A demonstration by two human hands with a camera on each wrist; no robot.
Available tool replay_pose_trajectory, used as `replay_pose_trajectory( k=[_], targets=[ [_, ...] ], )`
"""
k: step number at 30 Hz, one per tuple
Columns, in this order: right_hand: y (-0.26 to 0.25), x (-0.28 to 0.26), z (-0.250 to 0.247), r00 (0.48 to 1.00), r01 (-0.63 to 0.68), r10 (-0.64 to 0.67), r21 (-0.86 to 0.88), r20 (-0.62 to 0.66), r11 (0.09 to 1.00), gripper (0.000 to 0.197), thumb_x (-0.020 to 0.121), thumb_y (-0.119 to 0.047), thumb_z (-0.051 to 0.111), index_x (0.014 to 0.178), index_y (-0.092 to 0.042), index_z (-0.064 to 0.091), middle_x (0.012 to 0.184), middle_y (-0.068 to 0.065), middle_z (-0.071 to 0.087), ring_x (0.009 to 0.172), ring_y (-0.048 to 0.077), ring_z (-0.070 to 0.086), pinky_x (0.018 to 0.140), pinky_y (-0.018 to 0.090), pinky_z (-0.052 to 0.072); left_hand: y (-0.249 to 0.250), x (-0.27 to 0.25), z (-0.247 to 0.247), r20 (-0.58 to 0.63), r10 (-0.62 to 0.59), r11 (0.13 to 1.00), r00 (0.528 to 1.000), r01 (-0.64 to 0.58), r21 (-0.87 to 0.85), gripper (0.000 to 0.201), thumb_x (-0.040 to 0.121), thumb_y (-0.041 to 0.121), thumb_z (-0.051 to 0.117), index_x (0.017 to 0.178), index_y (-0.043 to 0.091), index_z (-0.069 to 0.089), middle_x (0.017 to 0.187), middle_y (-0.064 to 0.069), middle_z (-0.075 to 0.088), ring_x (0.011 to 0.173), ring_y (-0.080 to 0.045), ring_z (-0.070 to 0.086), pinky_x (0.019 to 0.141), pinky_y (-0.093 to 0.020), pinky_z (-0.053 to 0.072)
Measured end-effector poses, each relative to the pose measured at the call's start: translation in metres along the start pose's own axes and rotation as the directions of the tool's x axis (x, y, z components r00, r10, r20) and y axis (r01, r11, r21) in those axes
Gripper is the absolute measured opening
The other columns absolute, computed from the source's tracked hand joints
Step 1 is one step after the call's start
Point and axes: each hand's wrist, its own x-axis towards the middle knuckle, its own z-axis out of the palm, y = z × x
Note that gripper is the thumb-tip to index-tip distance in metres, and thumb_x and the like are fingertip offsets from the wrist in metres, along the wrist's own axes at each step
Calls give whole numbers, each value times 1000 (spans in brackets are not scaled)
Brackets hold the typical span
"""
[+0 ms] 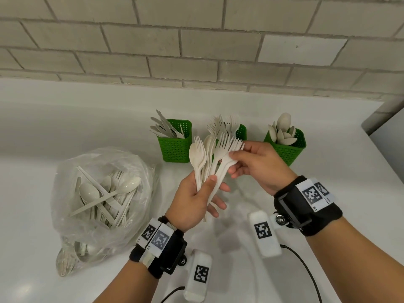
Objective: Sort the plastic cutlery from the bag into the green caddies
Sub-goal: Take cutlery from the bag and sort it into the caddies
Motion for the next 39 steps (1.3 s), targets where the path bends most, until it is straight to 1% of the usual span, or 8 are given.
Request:
replay_pose_trajectory(
  k=[5, 12, 18, 21, 26, 30, 37, 39],
  targets=[
    [-22, 8, -18, 968, 164, -196, -191, -157, 968, 17, 95, -1, 54, 91, -9, 68, 77, 21, 70, 58, 19, 64, 60, 34, 56, -2, 3, -10, -76, -19, 1000, 997, 18, -9, 19, 102, 21, 46, 111, 9, 57, 92, -11, 73, 62, -26, 67, 45, -31, 52],
    [-62, 34, -51, 755, 332, -579, -582, -307, 742, 18, 98, -16, 48, 107, -12, 62, 83, 5, 68, 67, 14, 68, 70, 34, 58, -7, 3, -23, -104, -46, 995, 993, 36, -96, 18, 100, 20, 48, 107, 5, 56, 91, -12, 73, 59, -24, 64, 45, -30, 49],
    [-21, 66, -25, 980, -26, -163, -886, -113, 463, 22, 101, -24, 41, 98, -9, 57, 100, 12, 56, 97, 34, 60, 76, 32, 43, -1, 4, -17, -66, 22, 999, 998, -25, -45, 20, 100, 19, 49, 108, 3, 60, 82, -8, 70, 48, -18, 52, 43, -26, 40],
    [-19, 55, -19, 970, -64, -162, -829, -183, 556, 43, 99, -38, 47, 134, -13, 51, 125, 12, 46, 102, 25, 56, 93, 36, 45, 1, 4, -15, -52, 55, 998, 997, -56, -29, 22, 99, 20, 48, 109, 5, 61, 75, -6, 65, 44, -16, 46, 42, -25, 38],
    [-35, 18, -4, 899, 259, -414, -590, -141, 765, 22, 91, -41, 60, 105, -26, 68, 102, -2, 60, 86, 9, 57, 80, 23, 47, -2, 9, -11, -41, 53, 998, 998, -54, -29, 21, 100, 21, 49, 112, 11, 63, 62, 0, 49, 41, -12, 35, 41, -24, 33],
    [-39, 1, 5, 862, 409, -505, -655, 48, 635, 37, 79, -45, 72, 108, -23, 71, 95, -5, 55, 87, 7, 54, 78, 15, 43, -5, 12, -1, -26, 66, 998, 998, -65, 23, 20, 100, 18, 48, 112, 11, 62, 54, 11, 42, 42, -5, 32, 41, -21, 29],
    [-34, -4, 0, 928, 301, -372, -546, -22, 782, 22, 81, -19, 76, 102, -18, 69, 75, -1, 70, 68, 13, 66, 74, 33, 56, -3, 9, 7, 3, 128, 977, 992, -127, 173, 31, 100, 22, 46, 127, 9, 53, 79, -2, 44, 65, -25, 37, 45, -27, 33],
    [-34, -5, -1, 950, 261, -310, -437, -42, 861, 23, 82, -10, 75, 102, -16, 68, 76, 6, 72, 69, 19, 68, 72, 33, 57, -2, 8, 8, 4, 131, 977, 991, -130, 166, 32, 98, 28, 45, 124, 13, 54, 60, 6, 44, 52, -14, 37, 48, -18, 35]
  ],
)
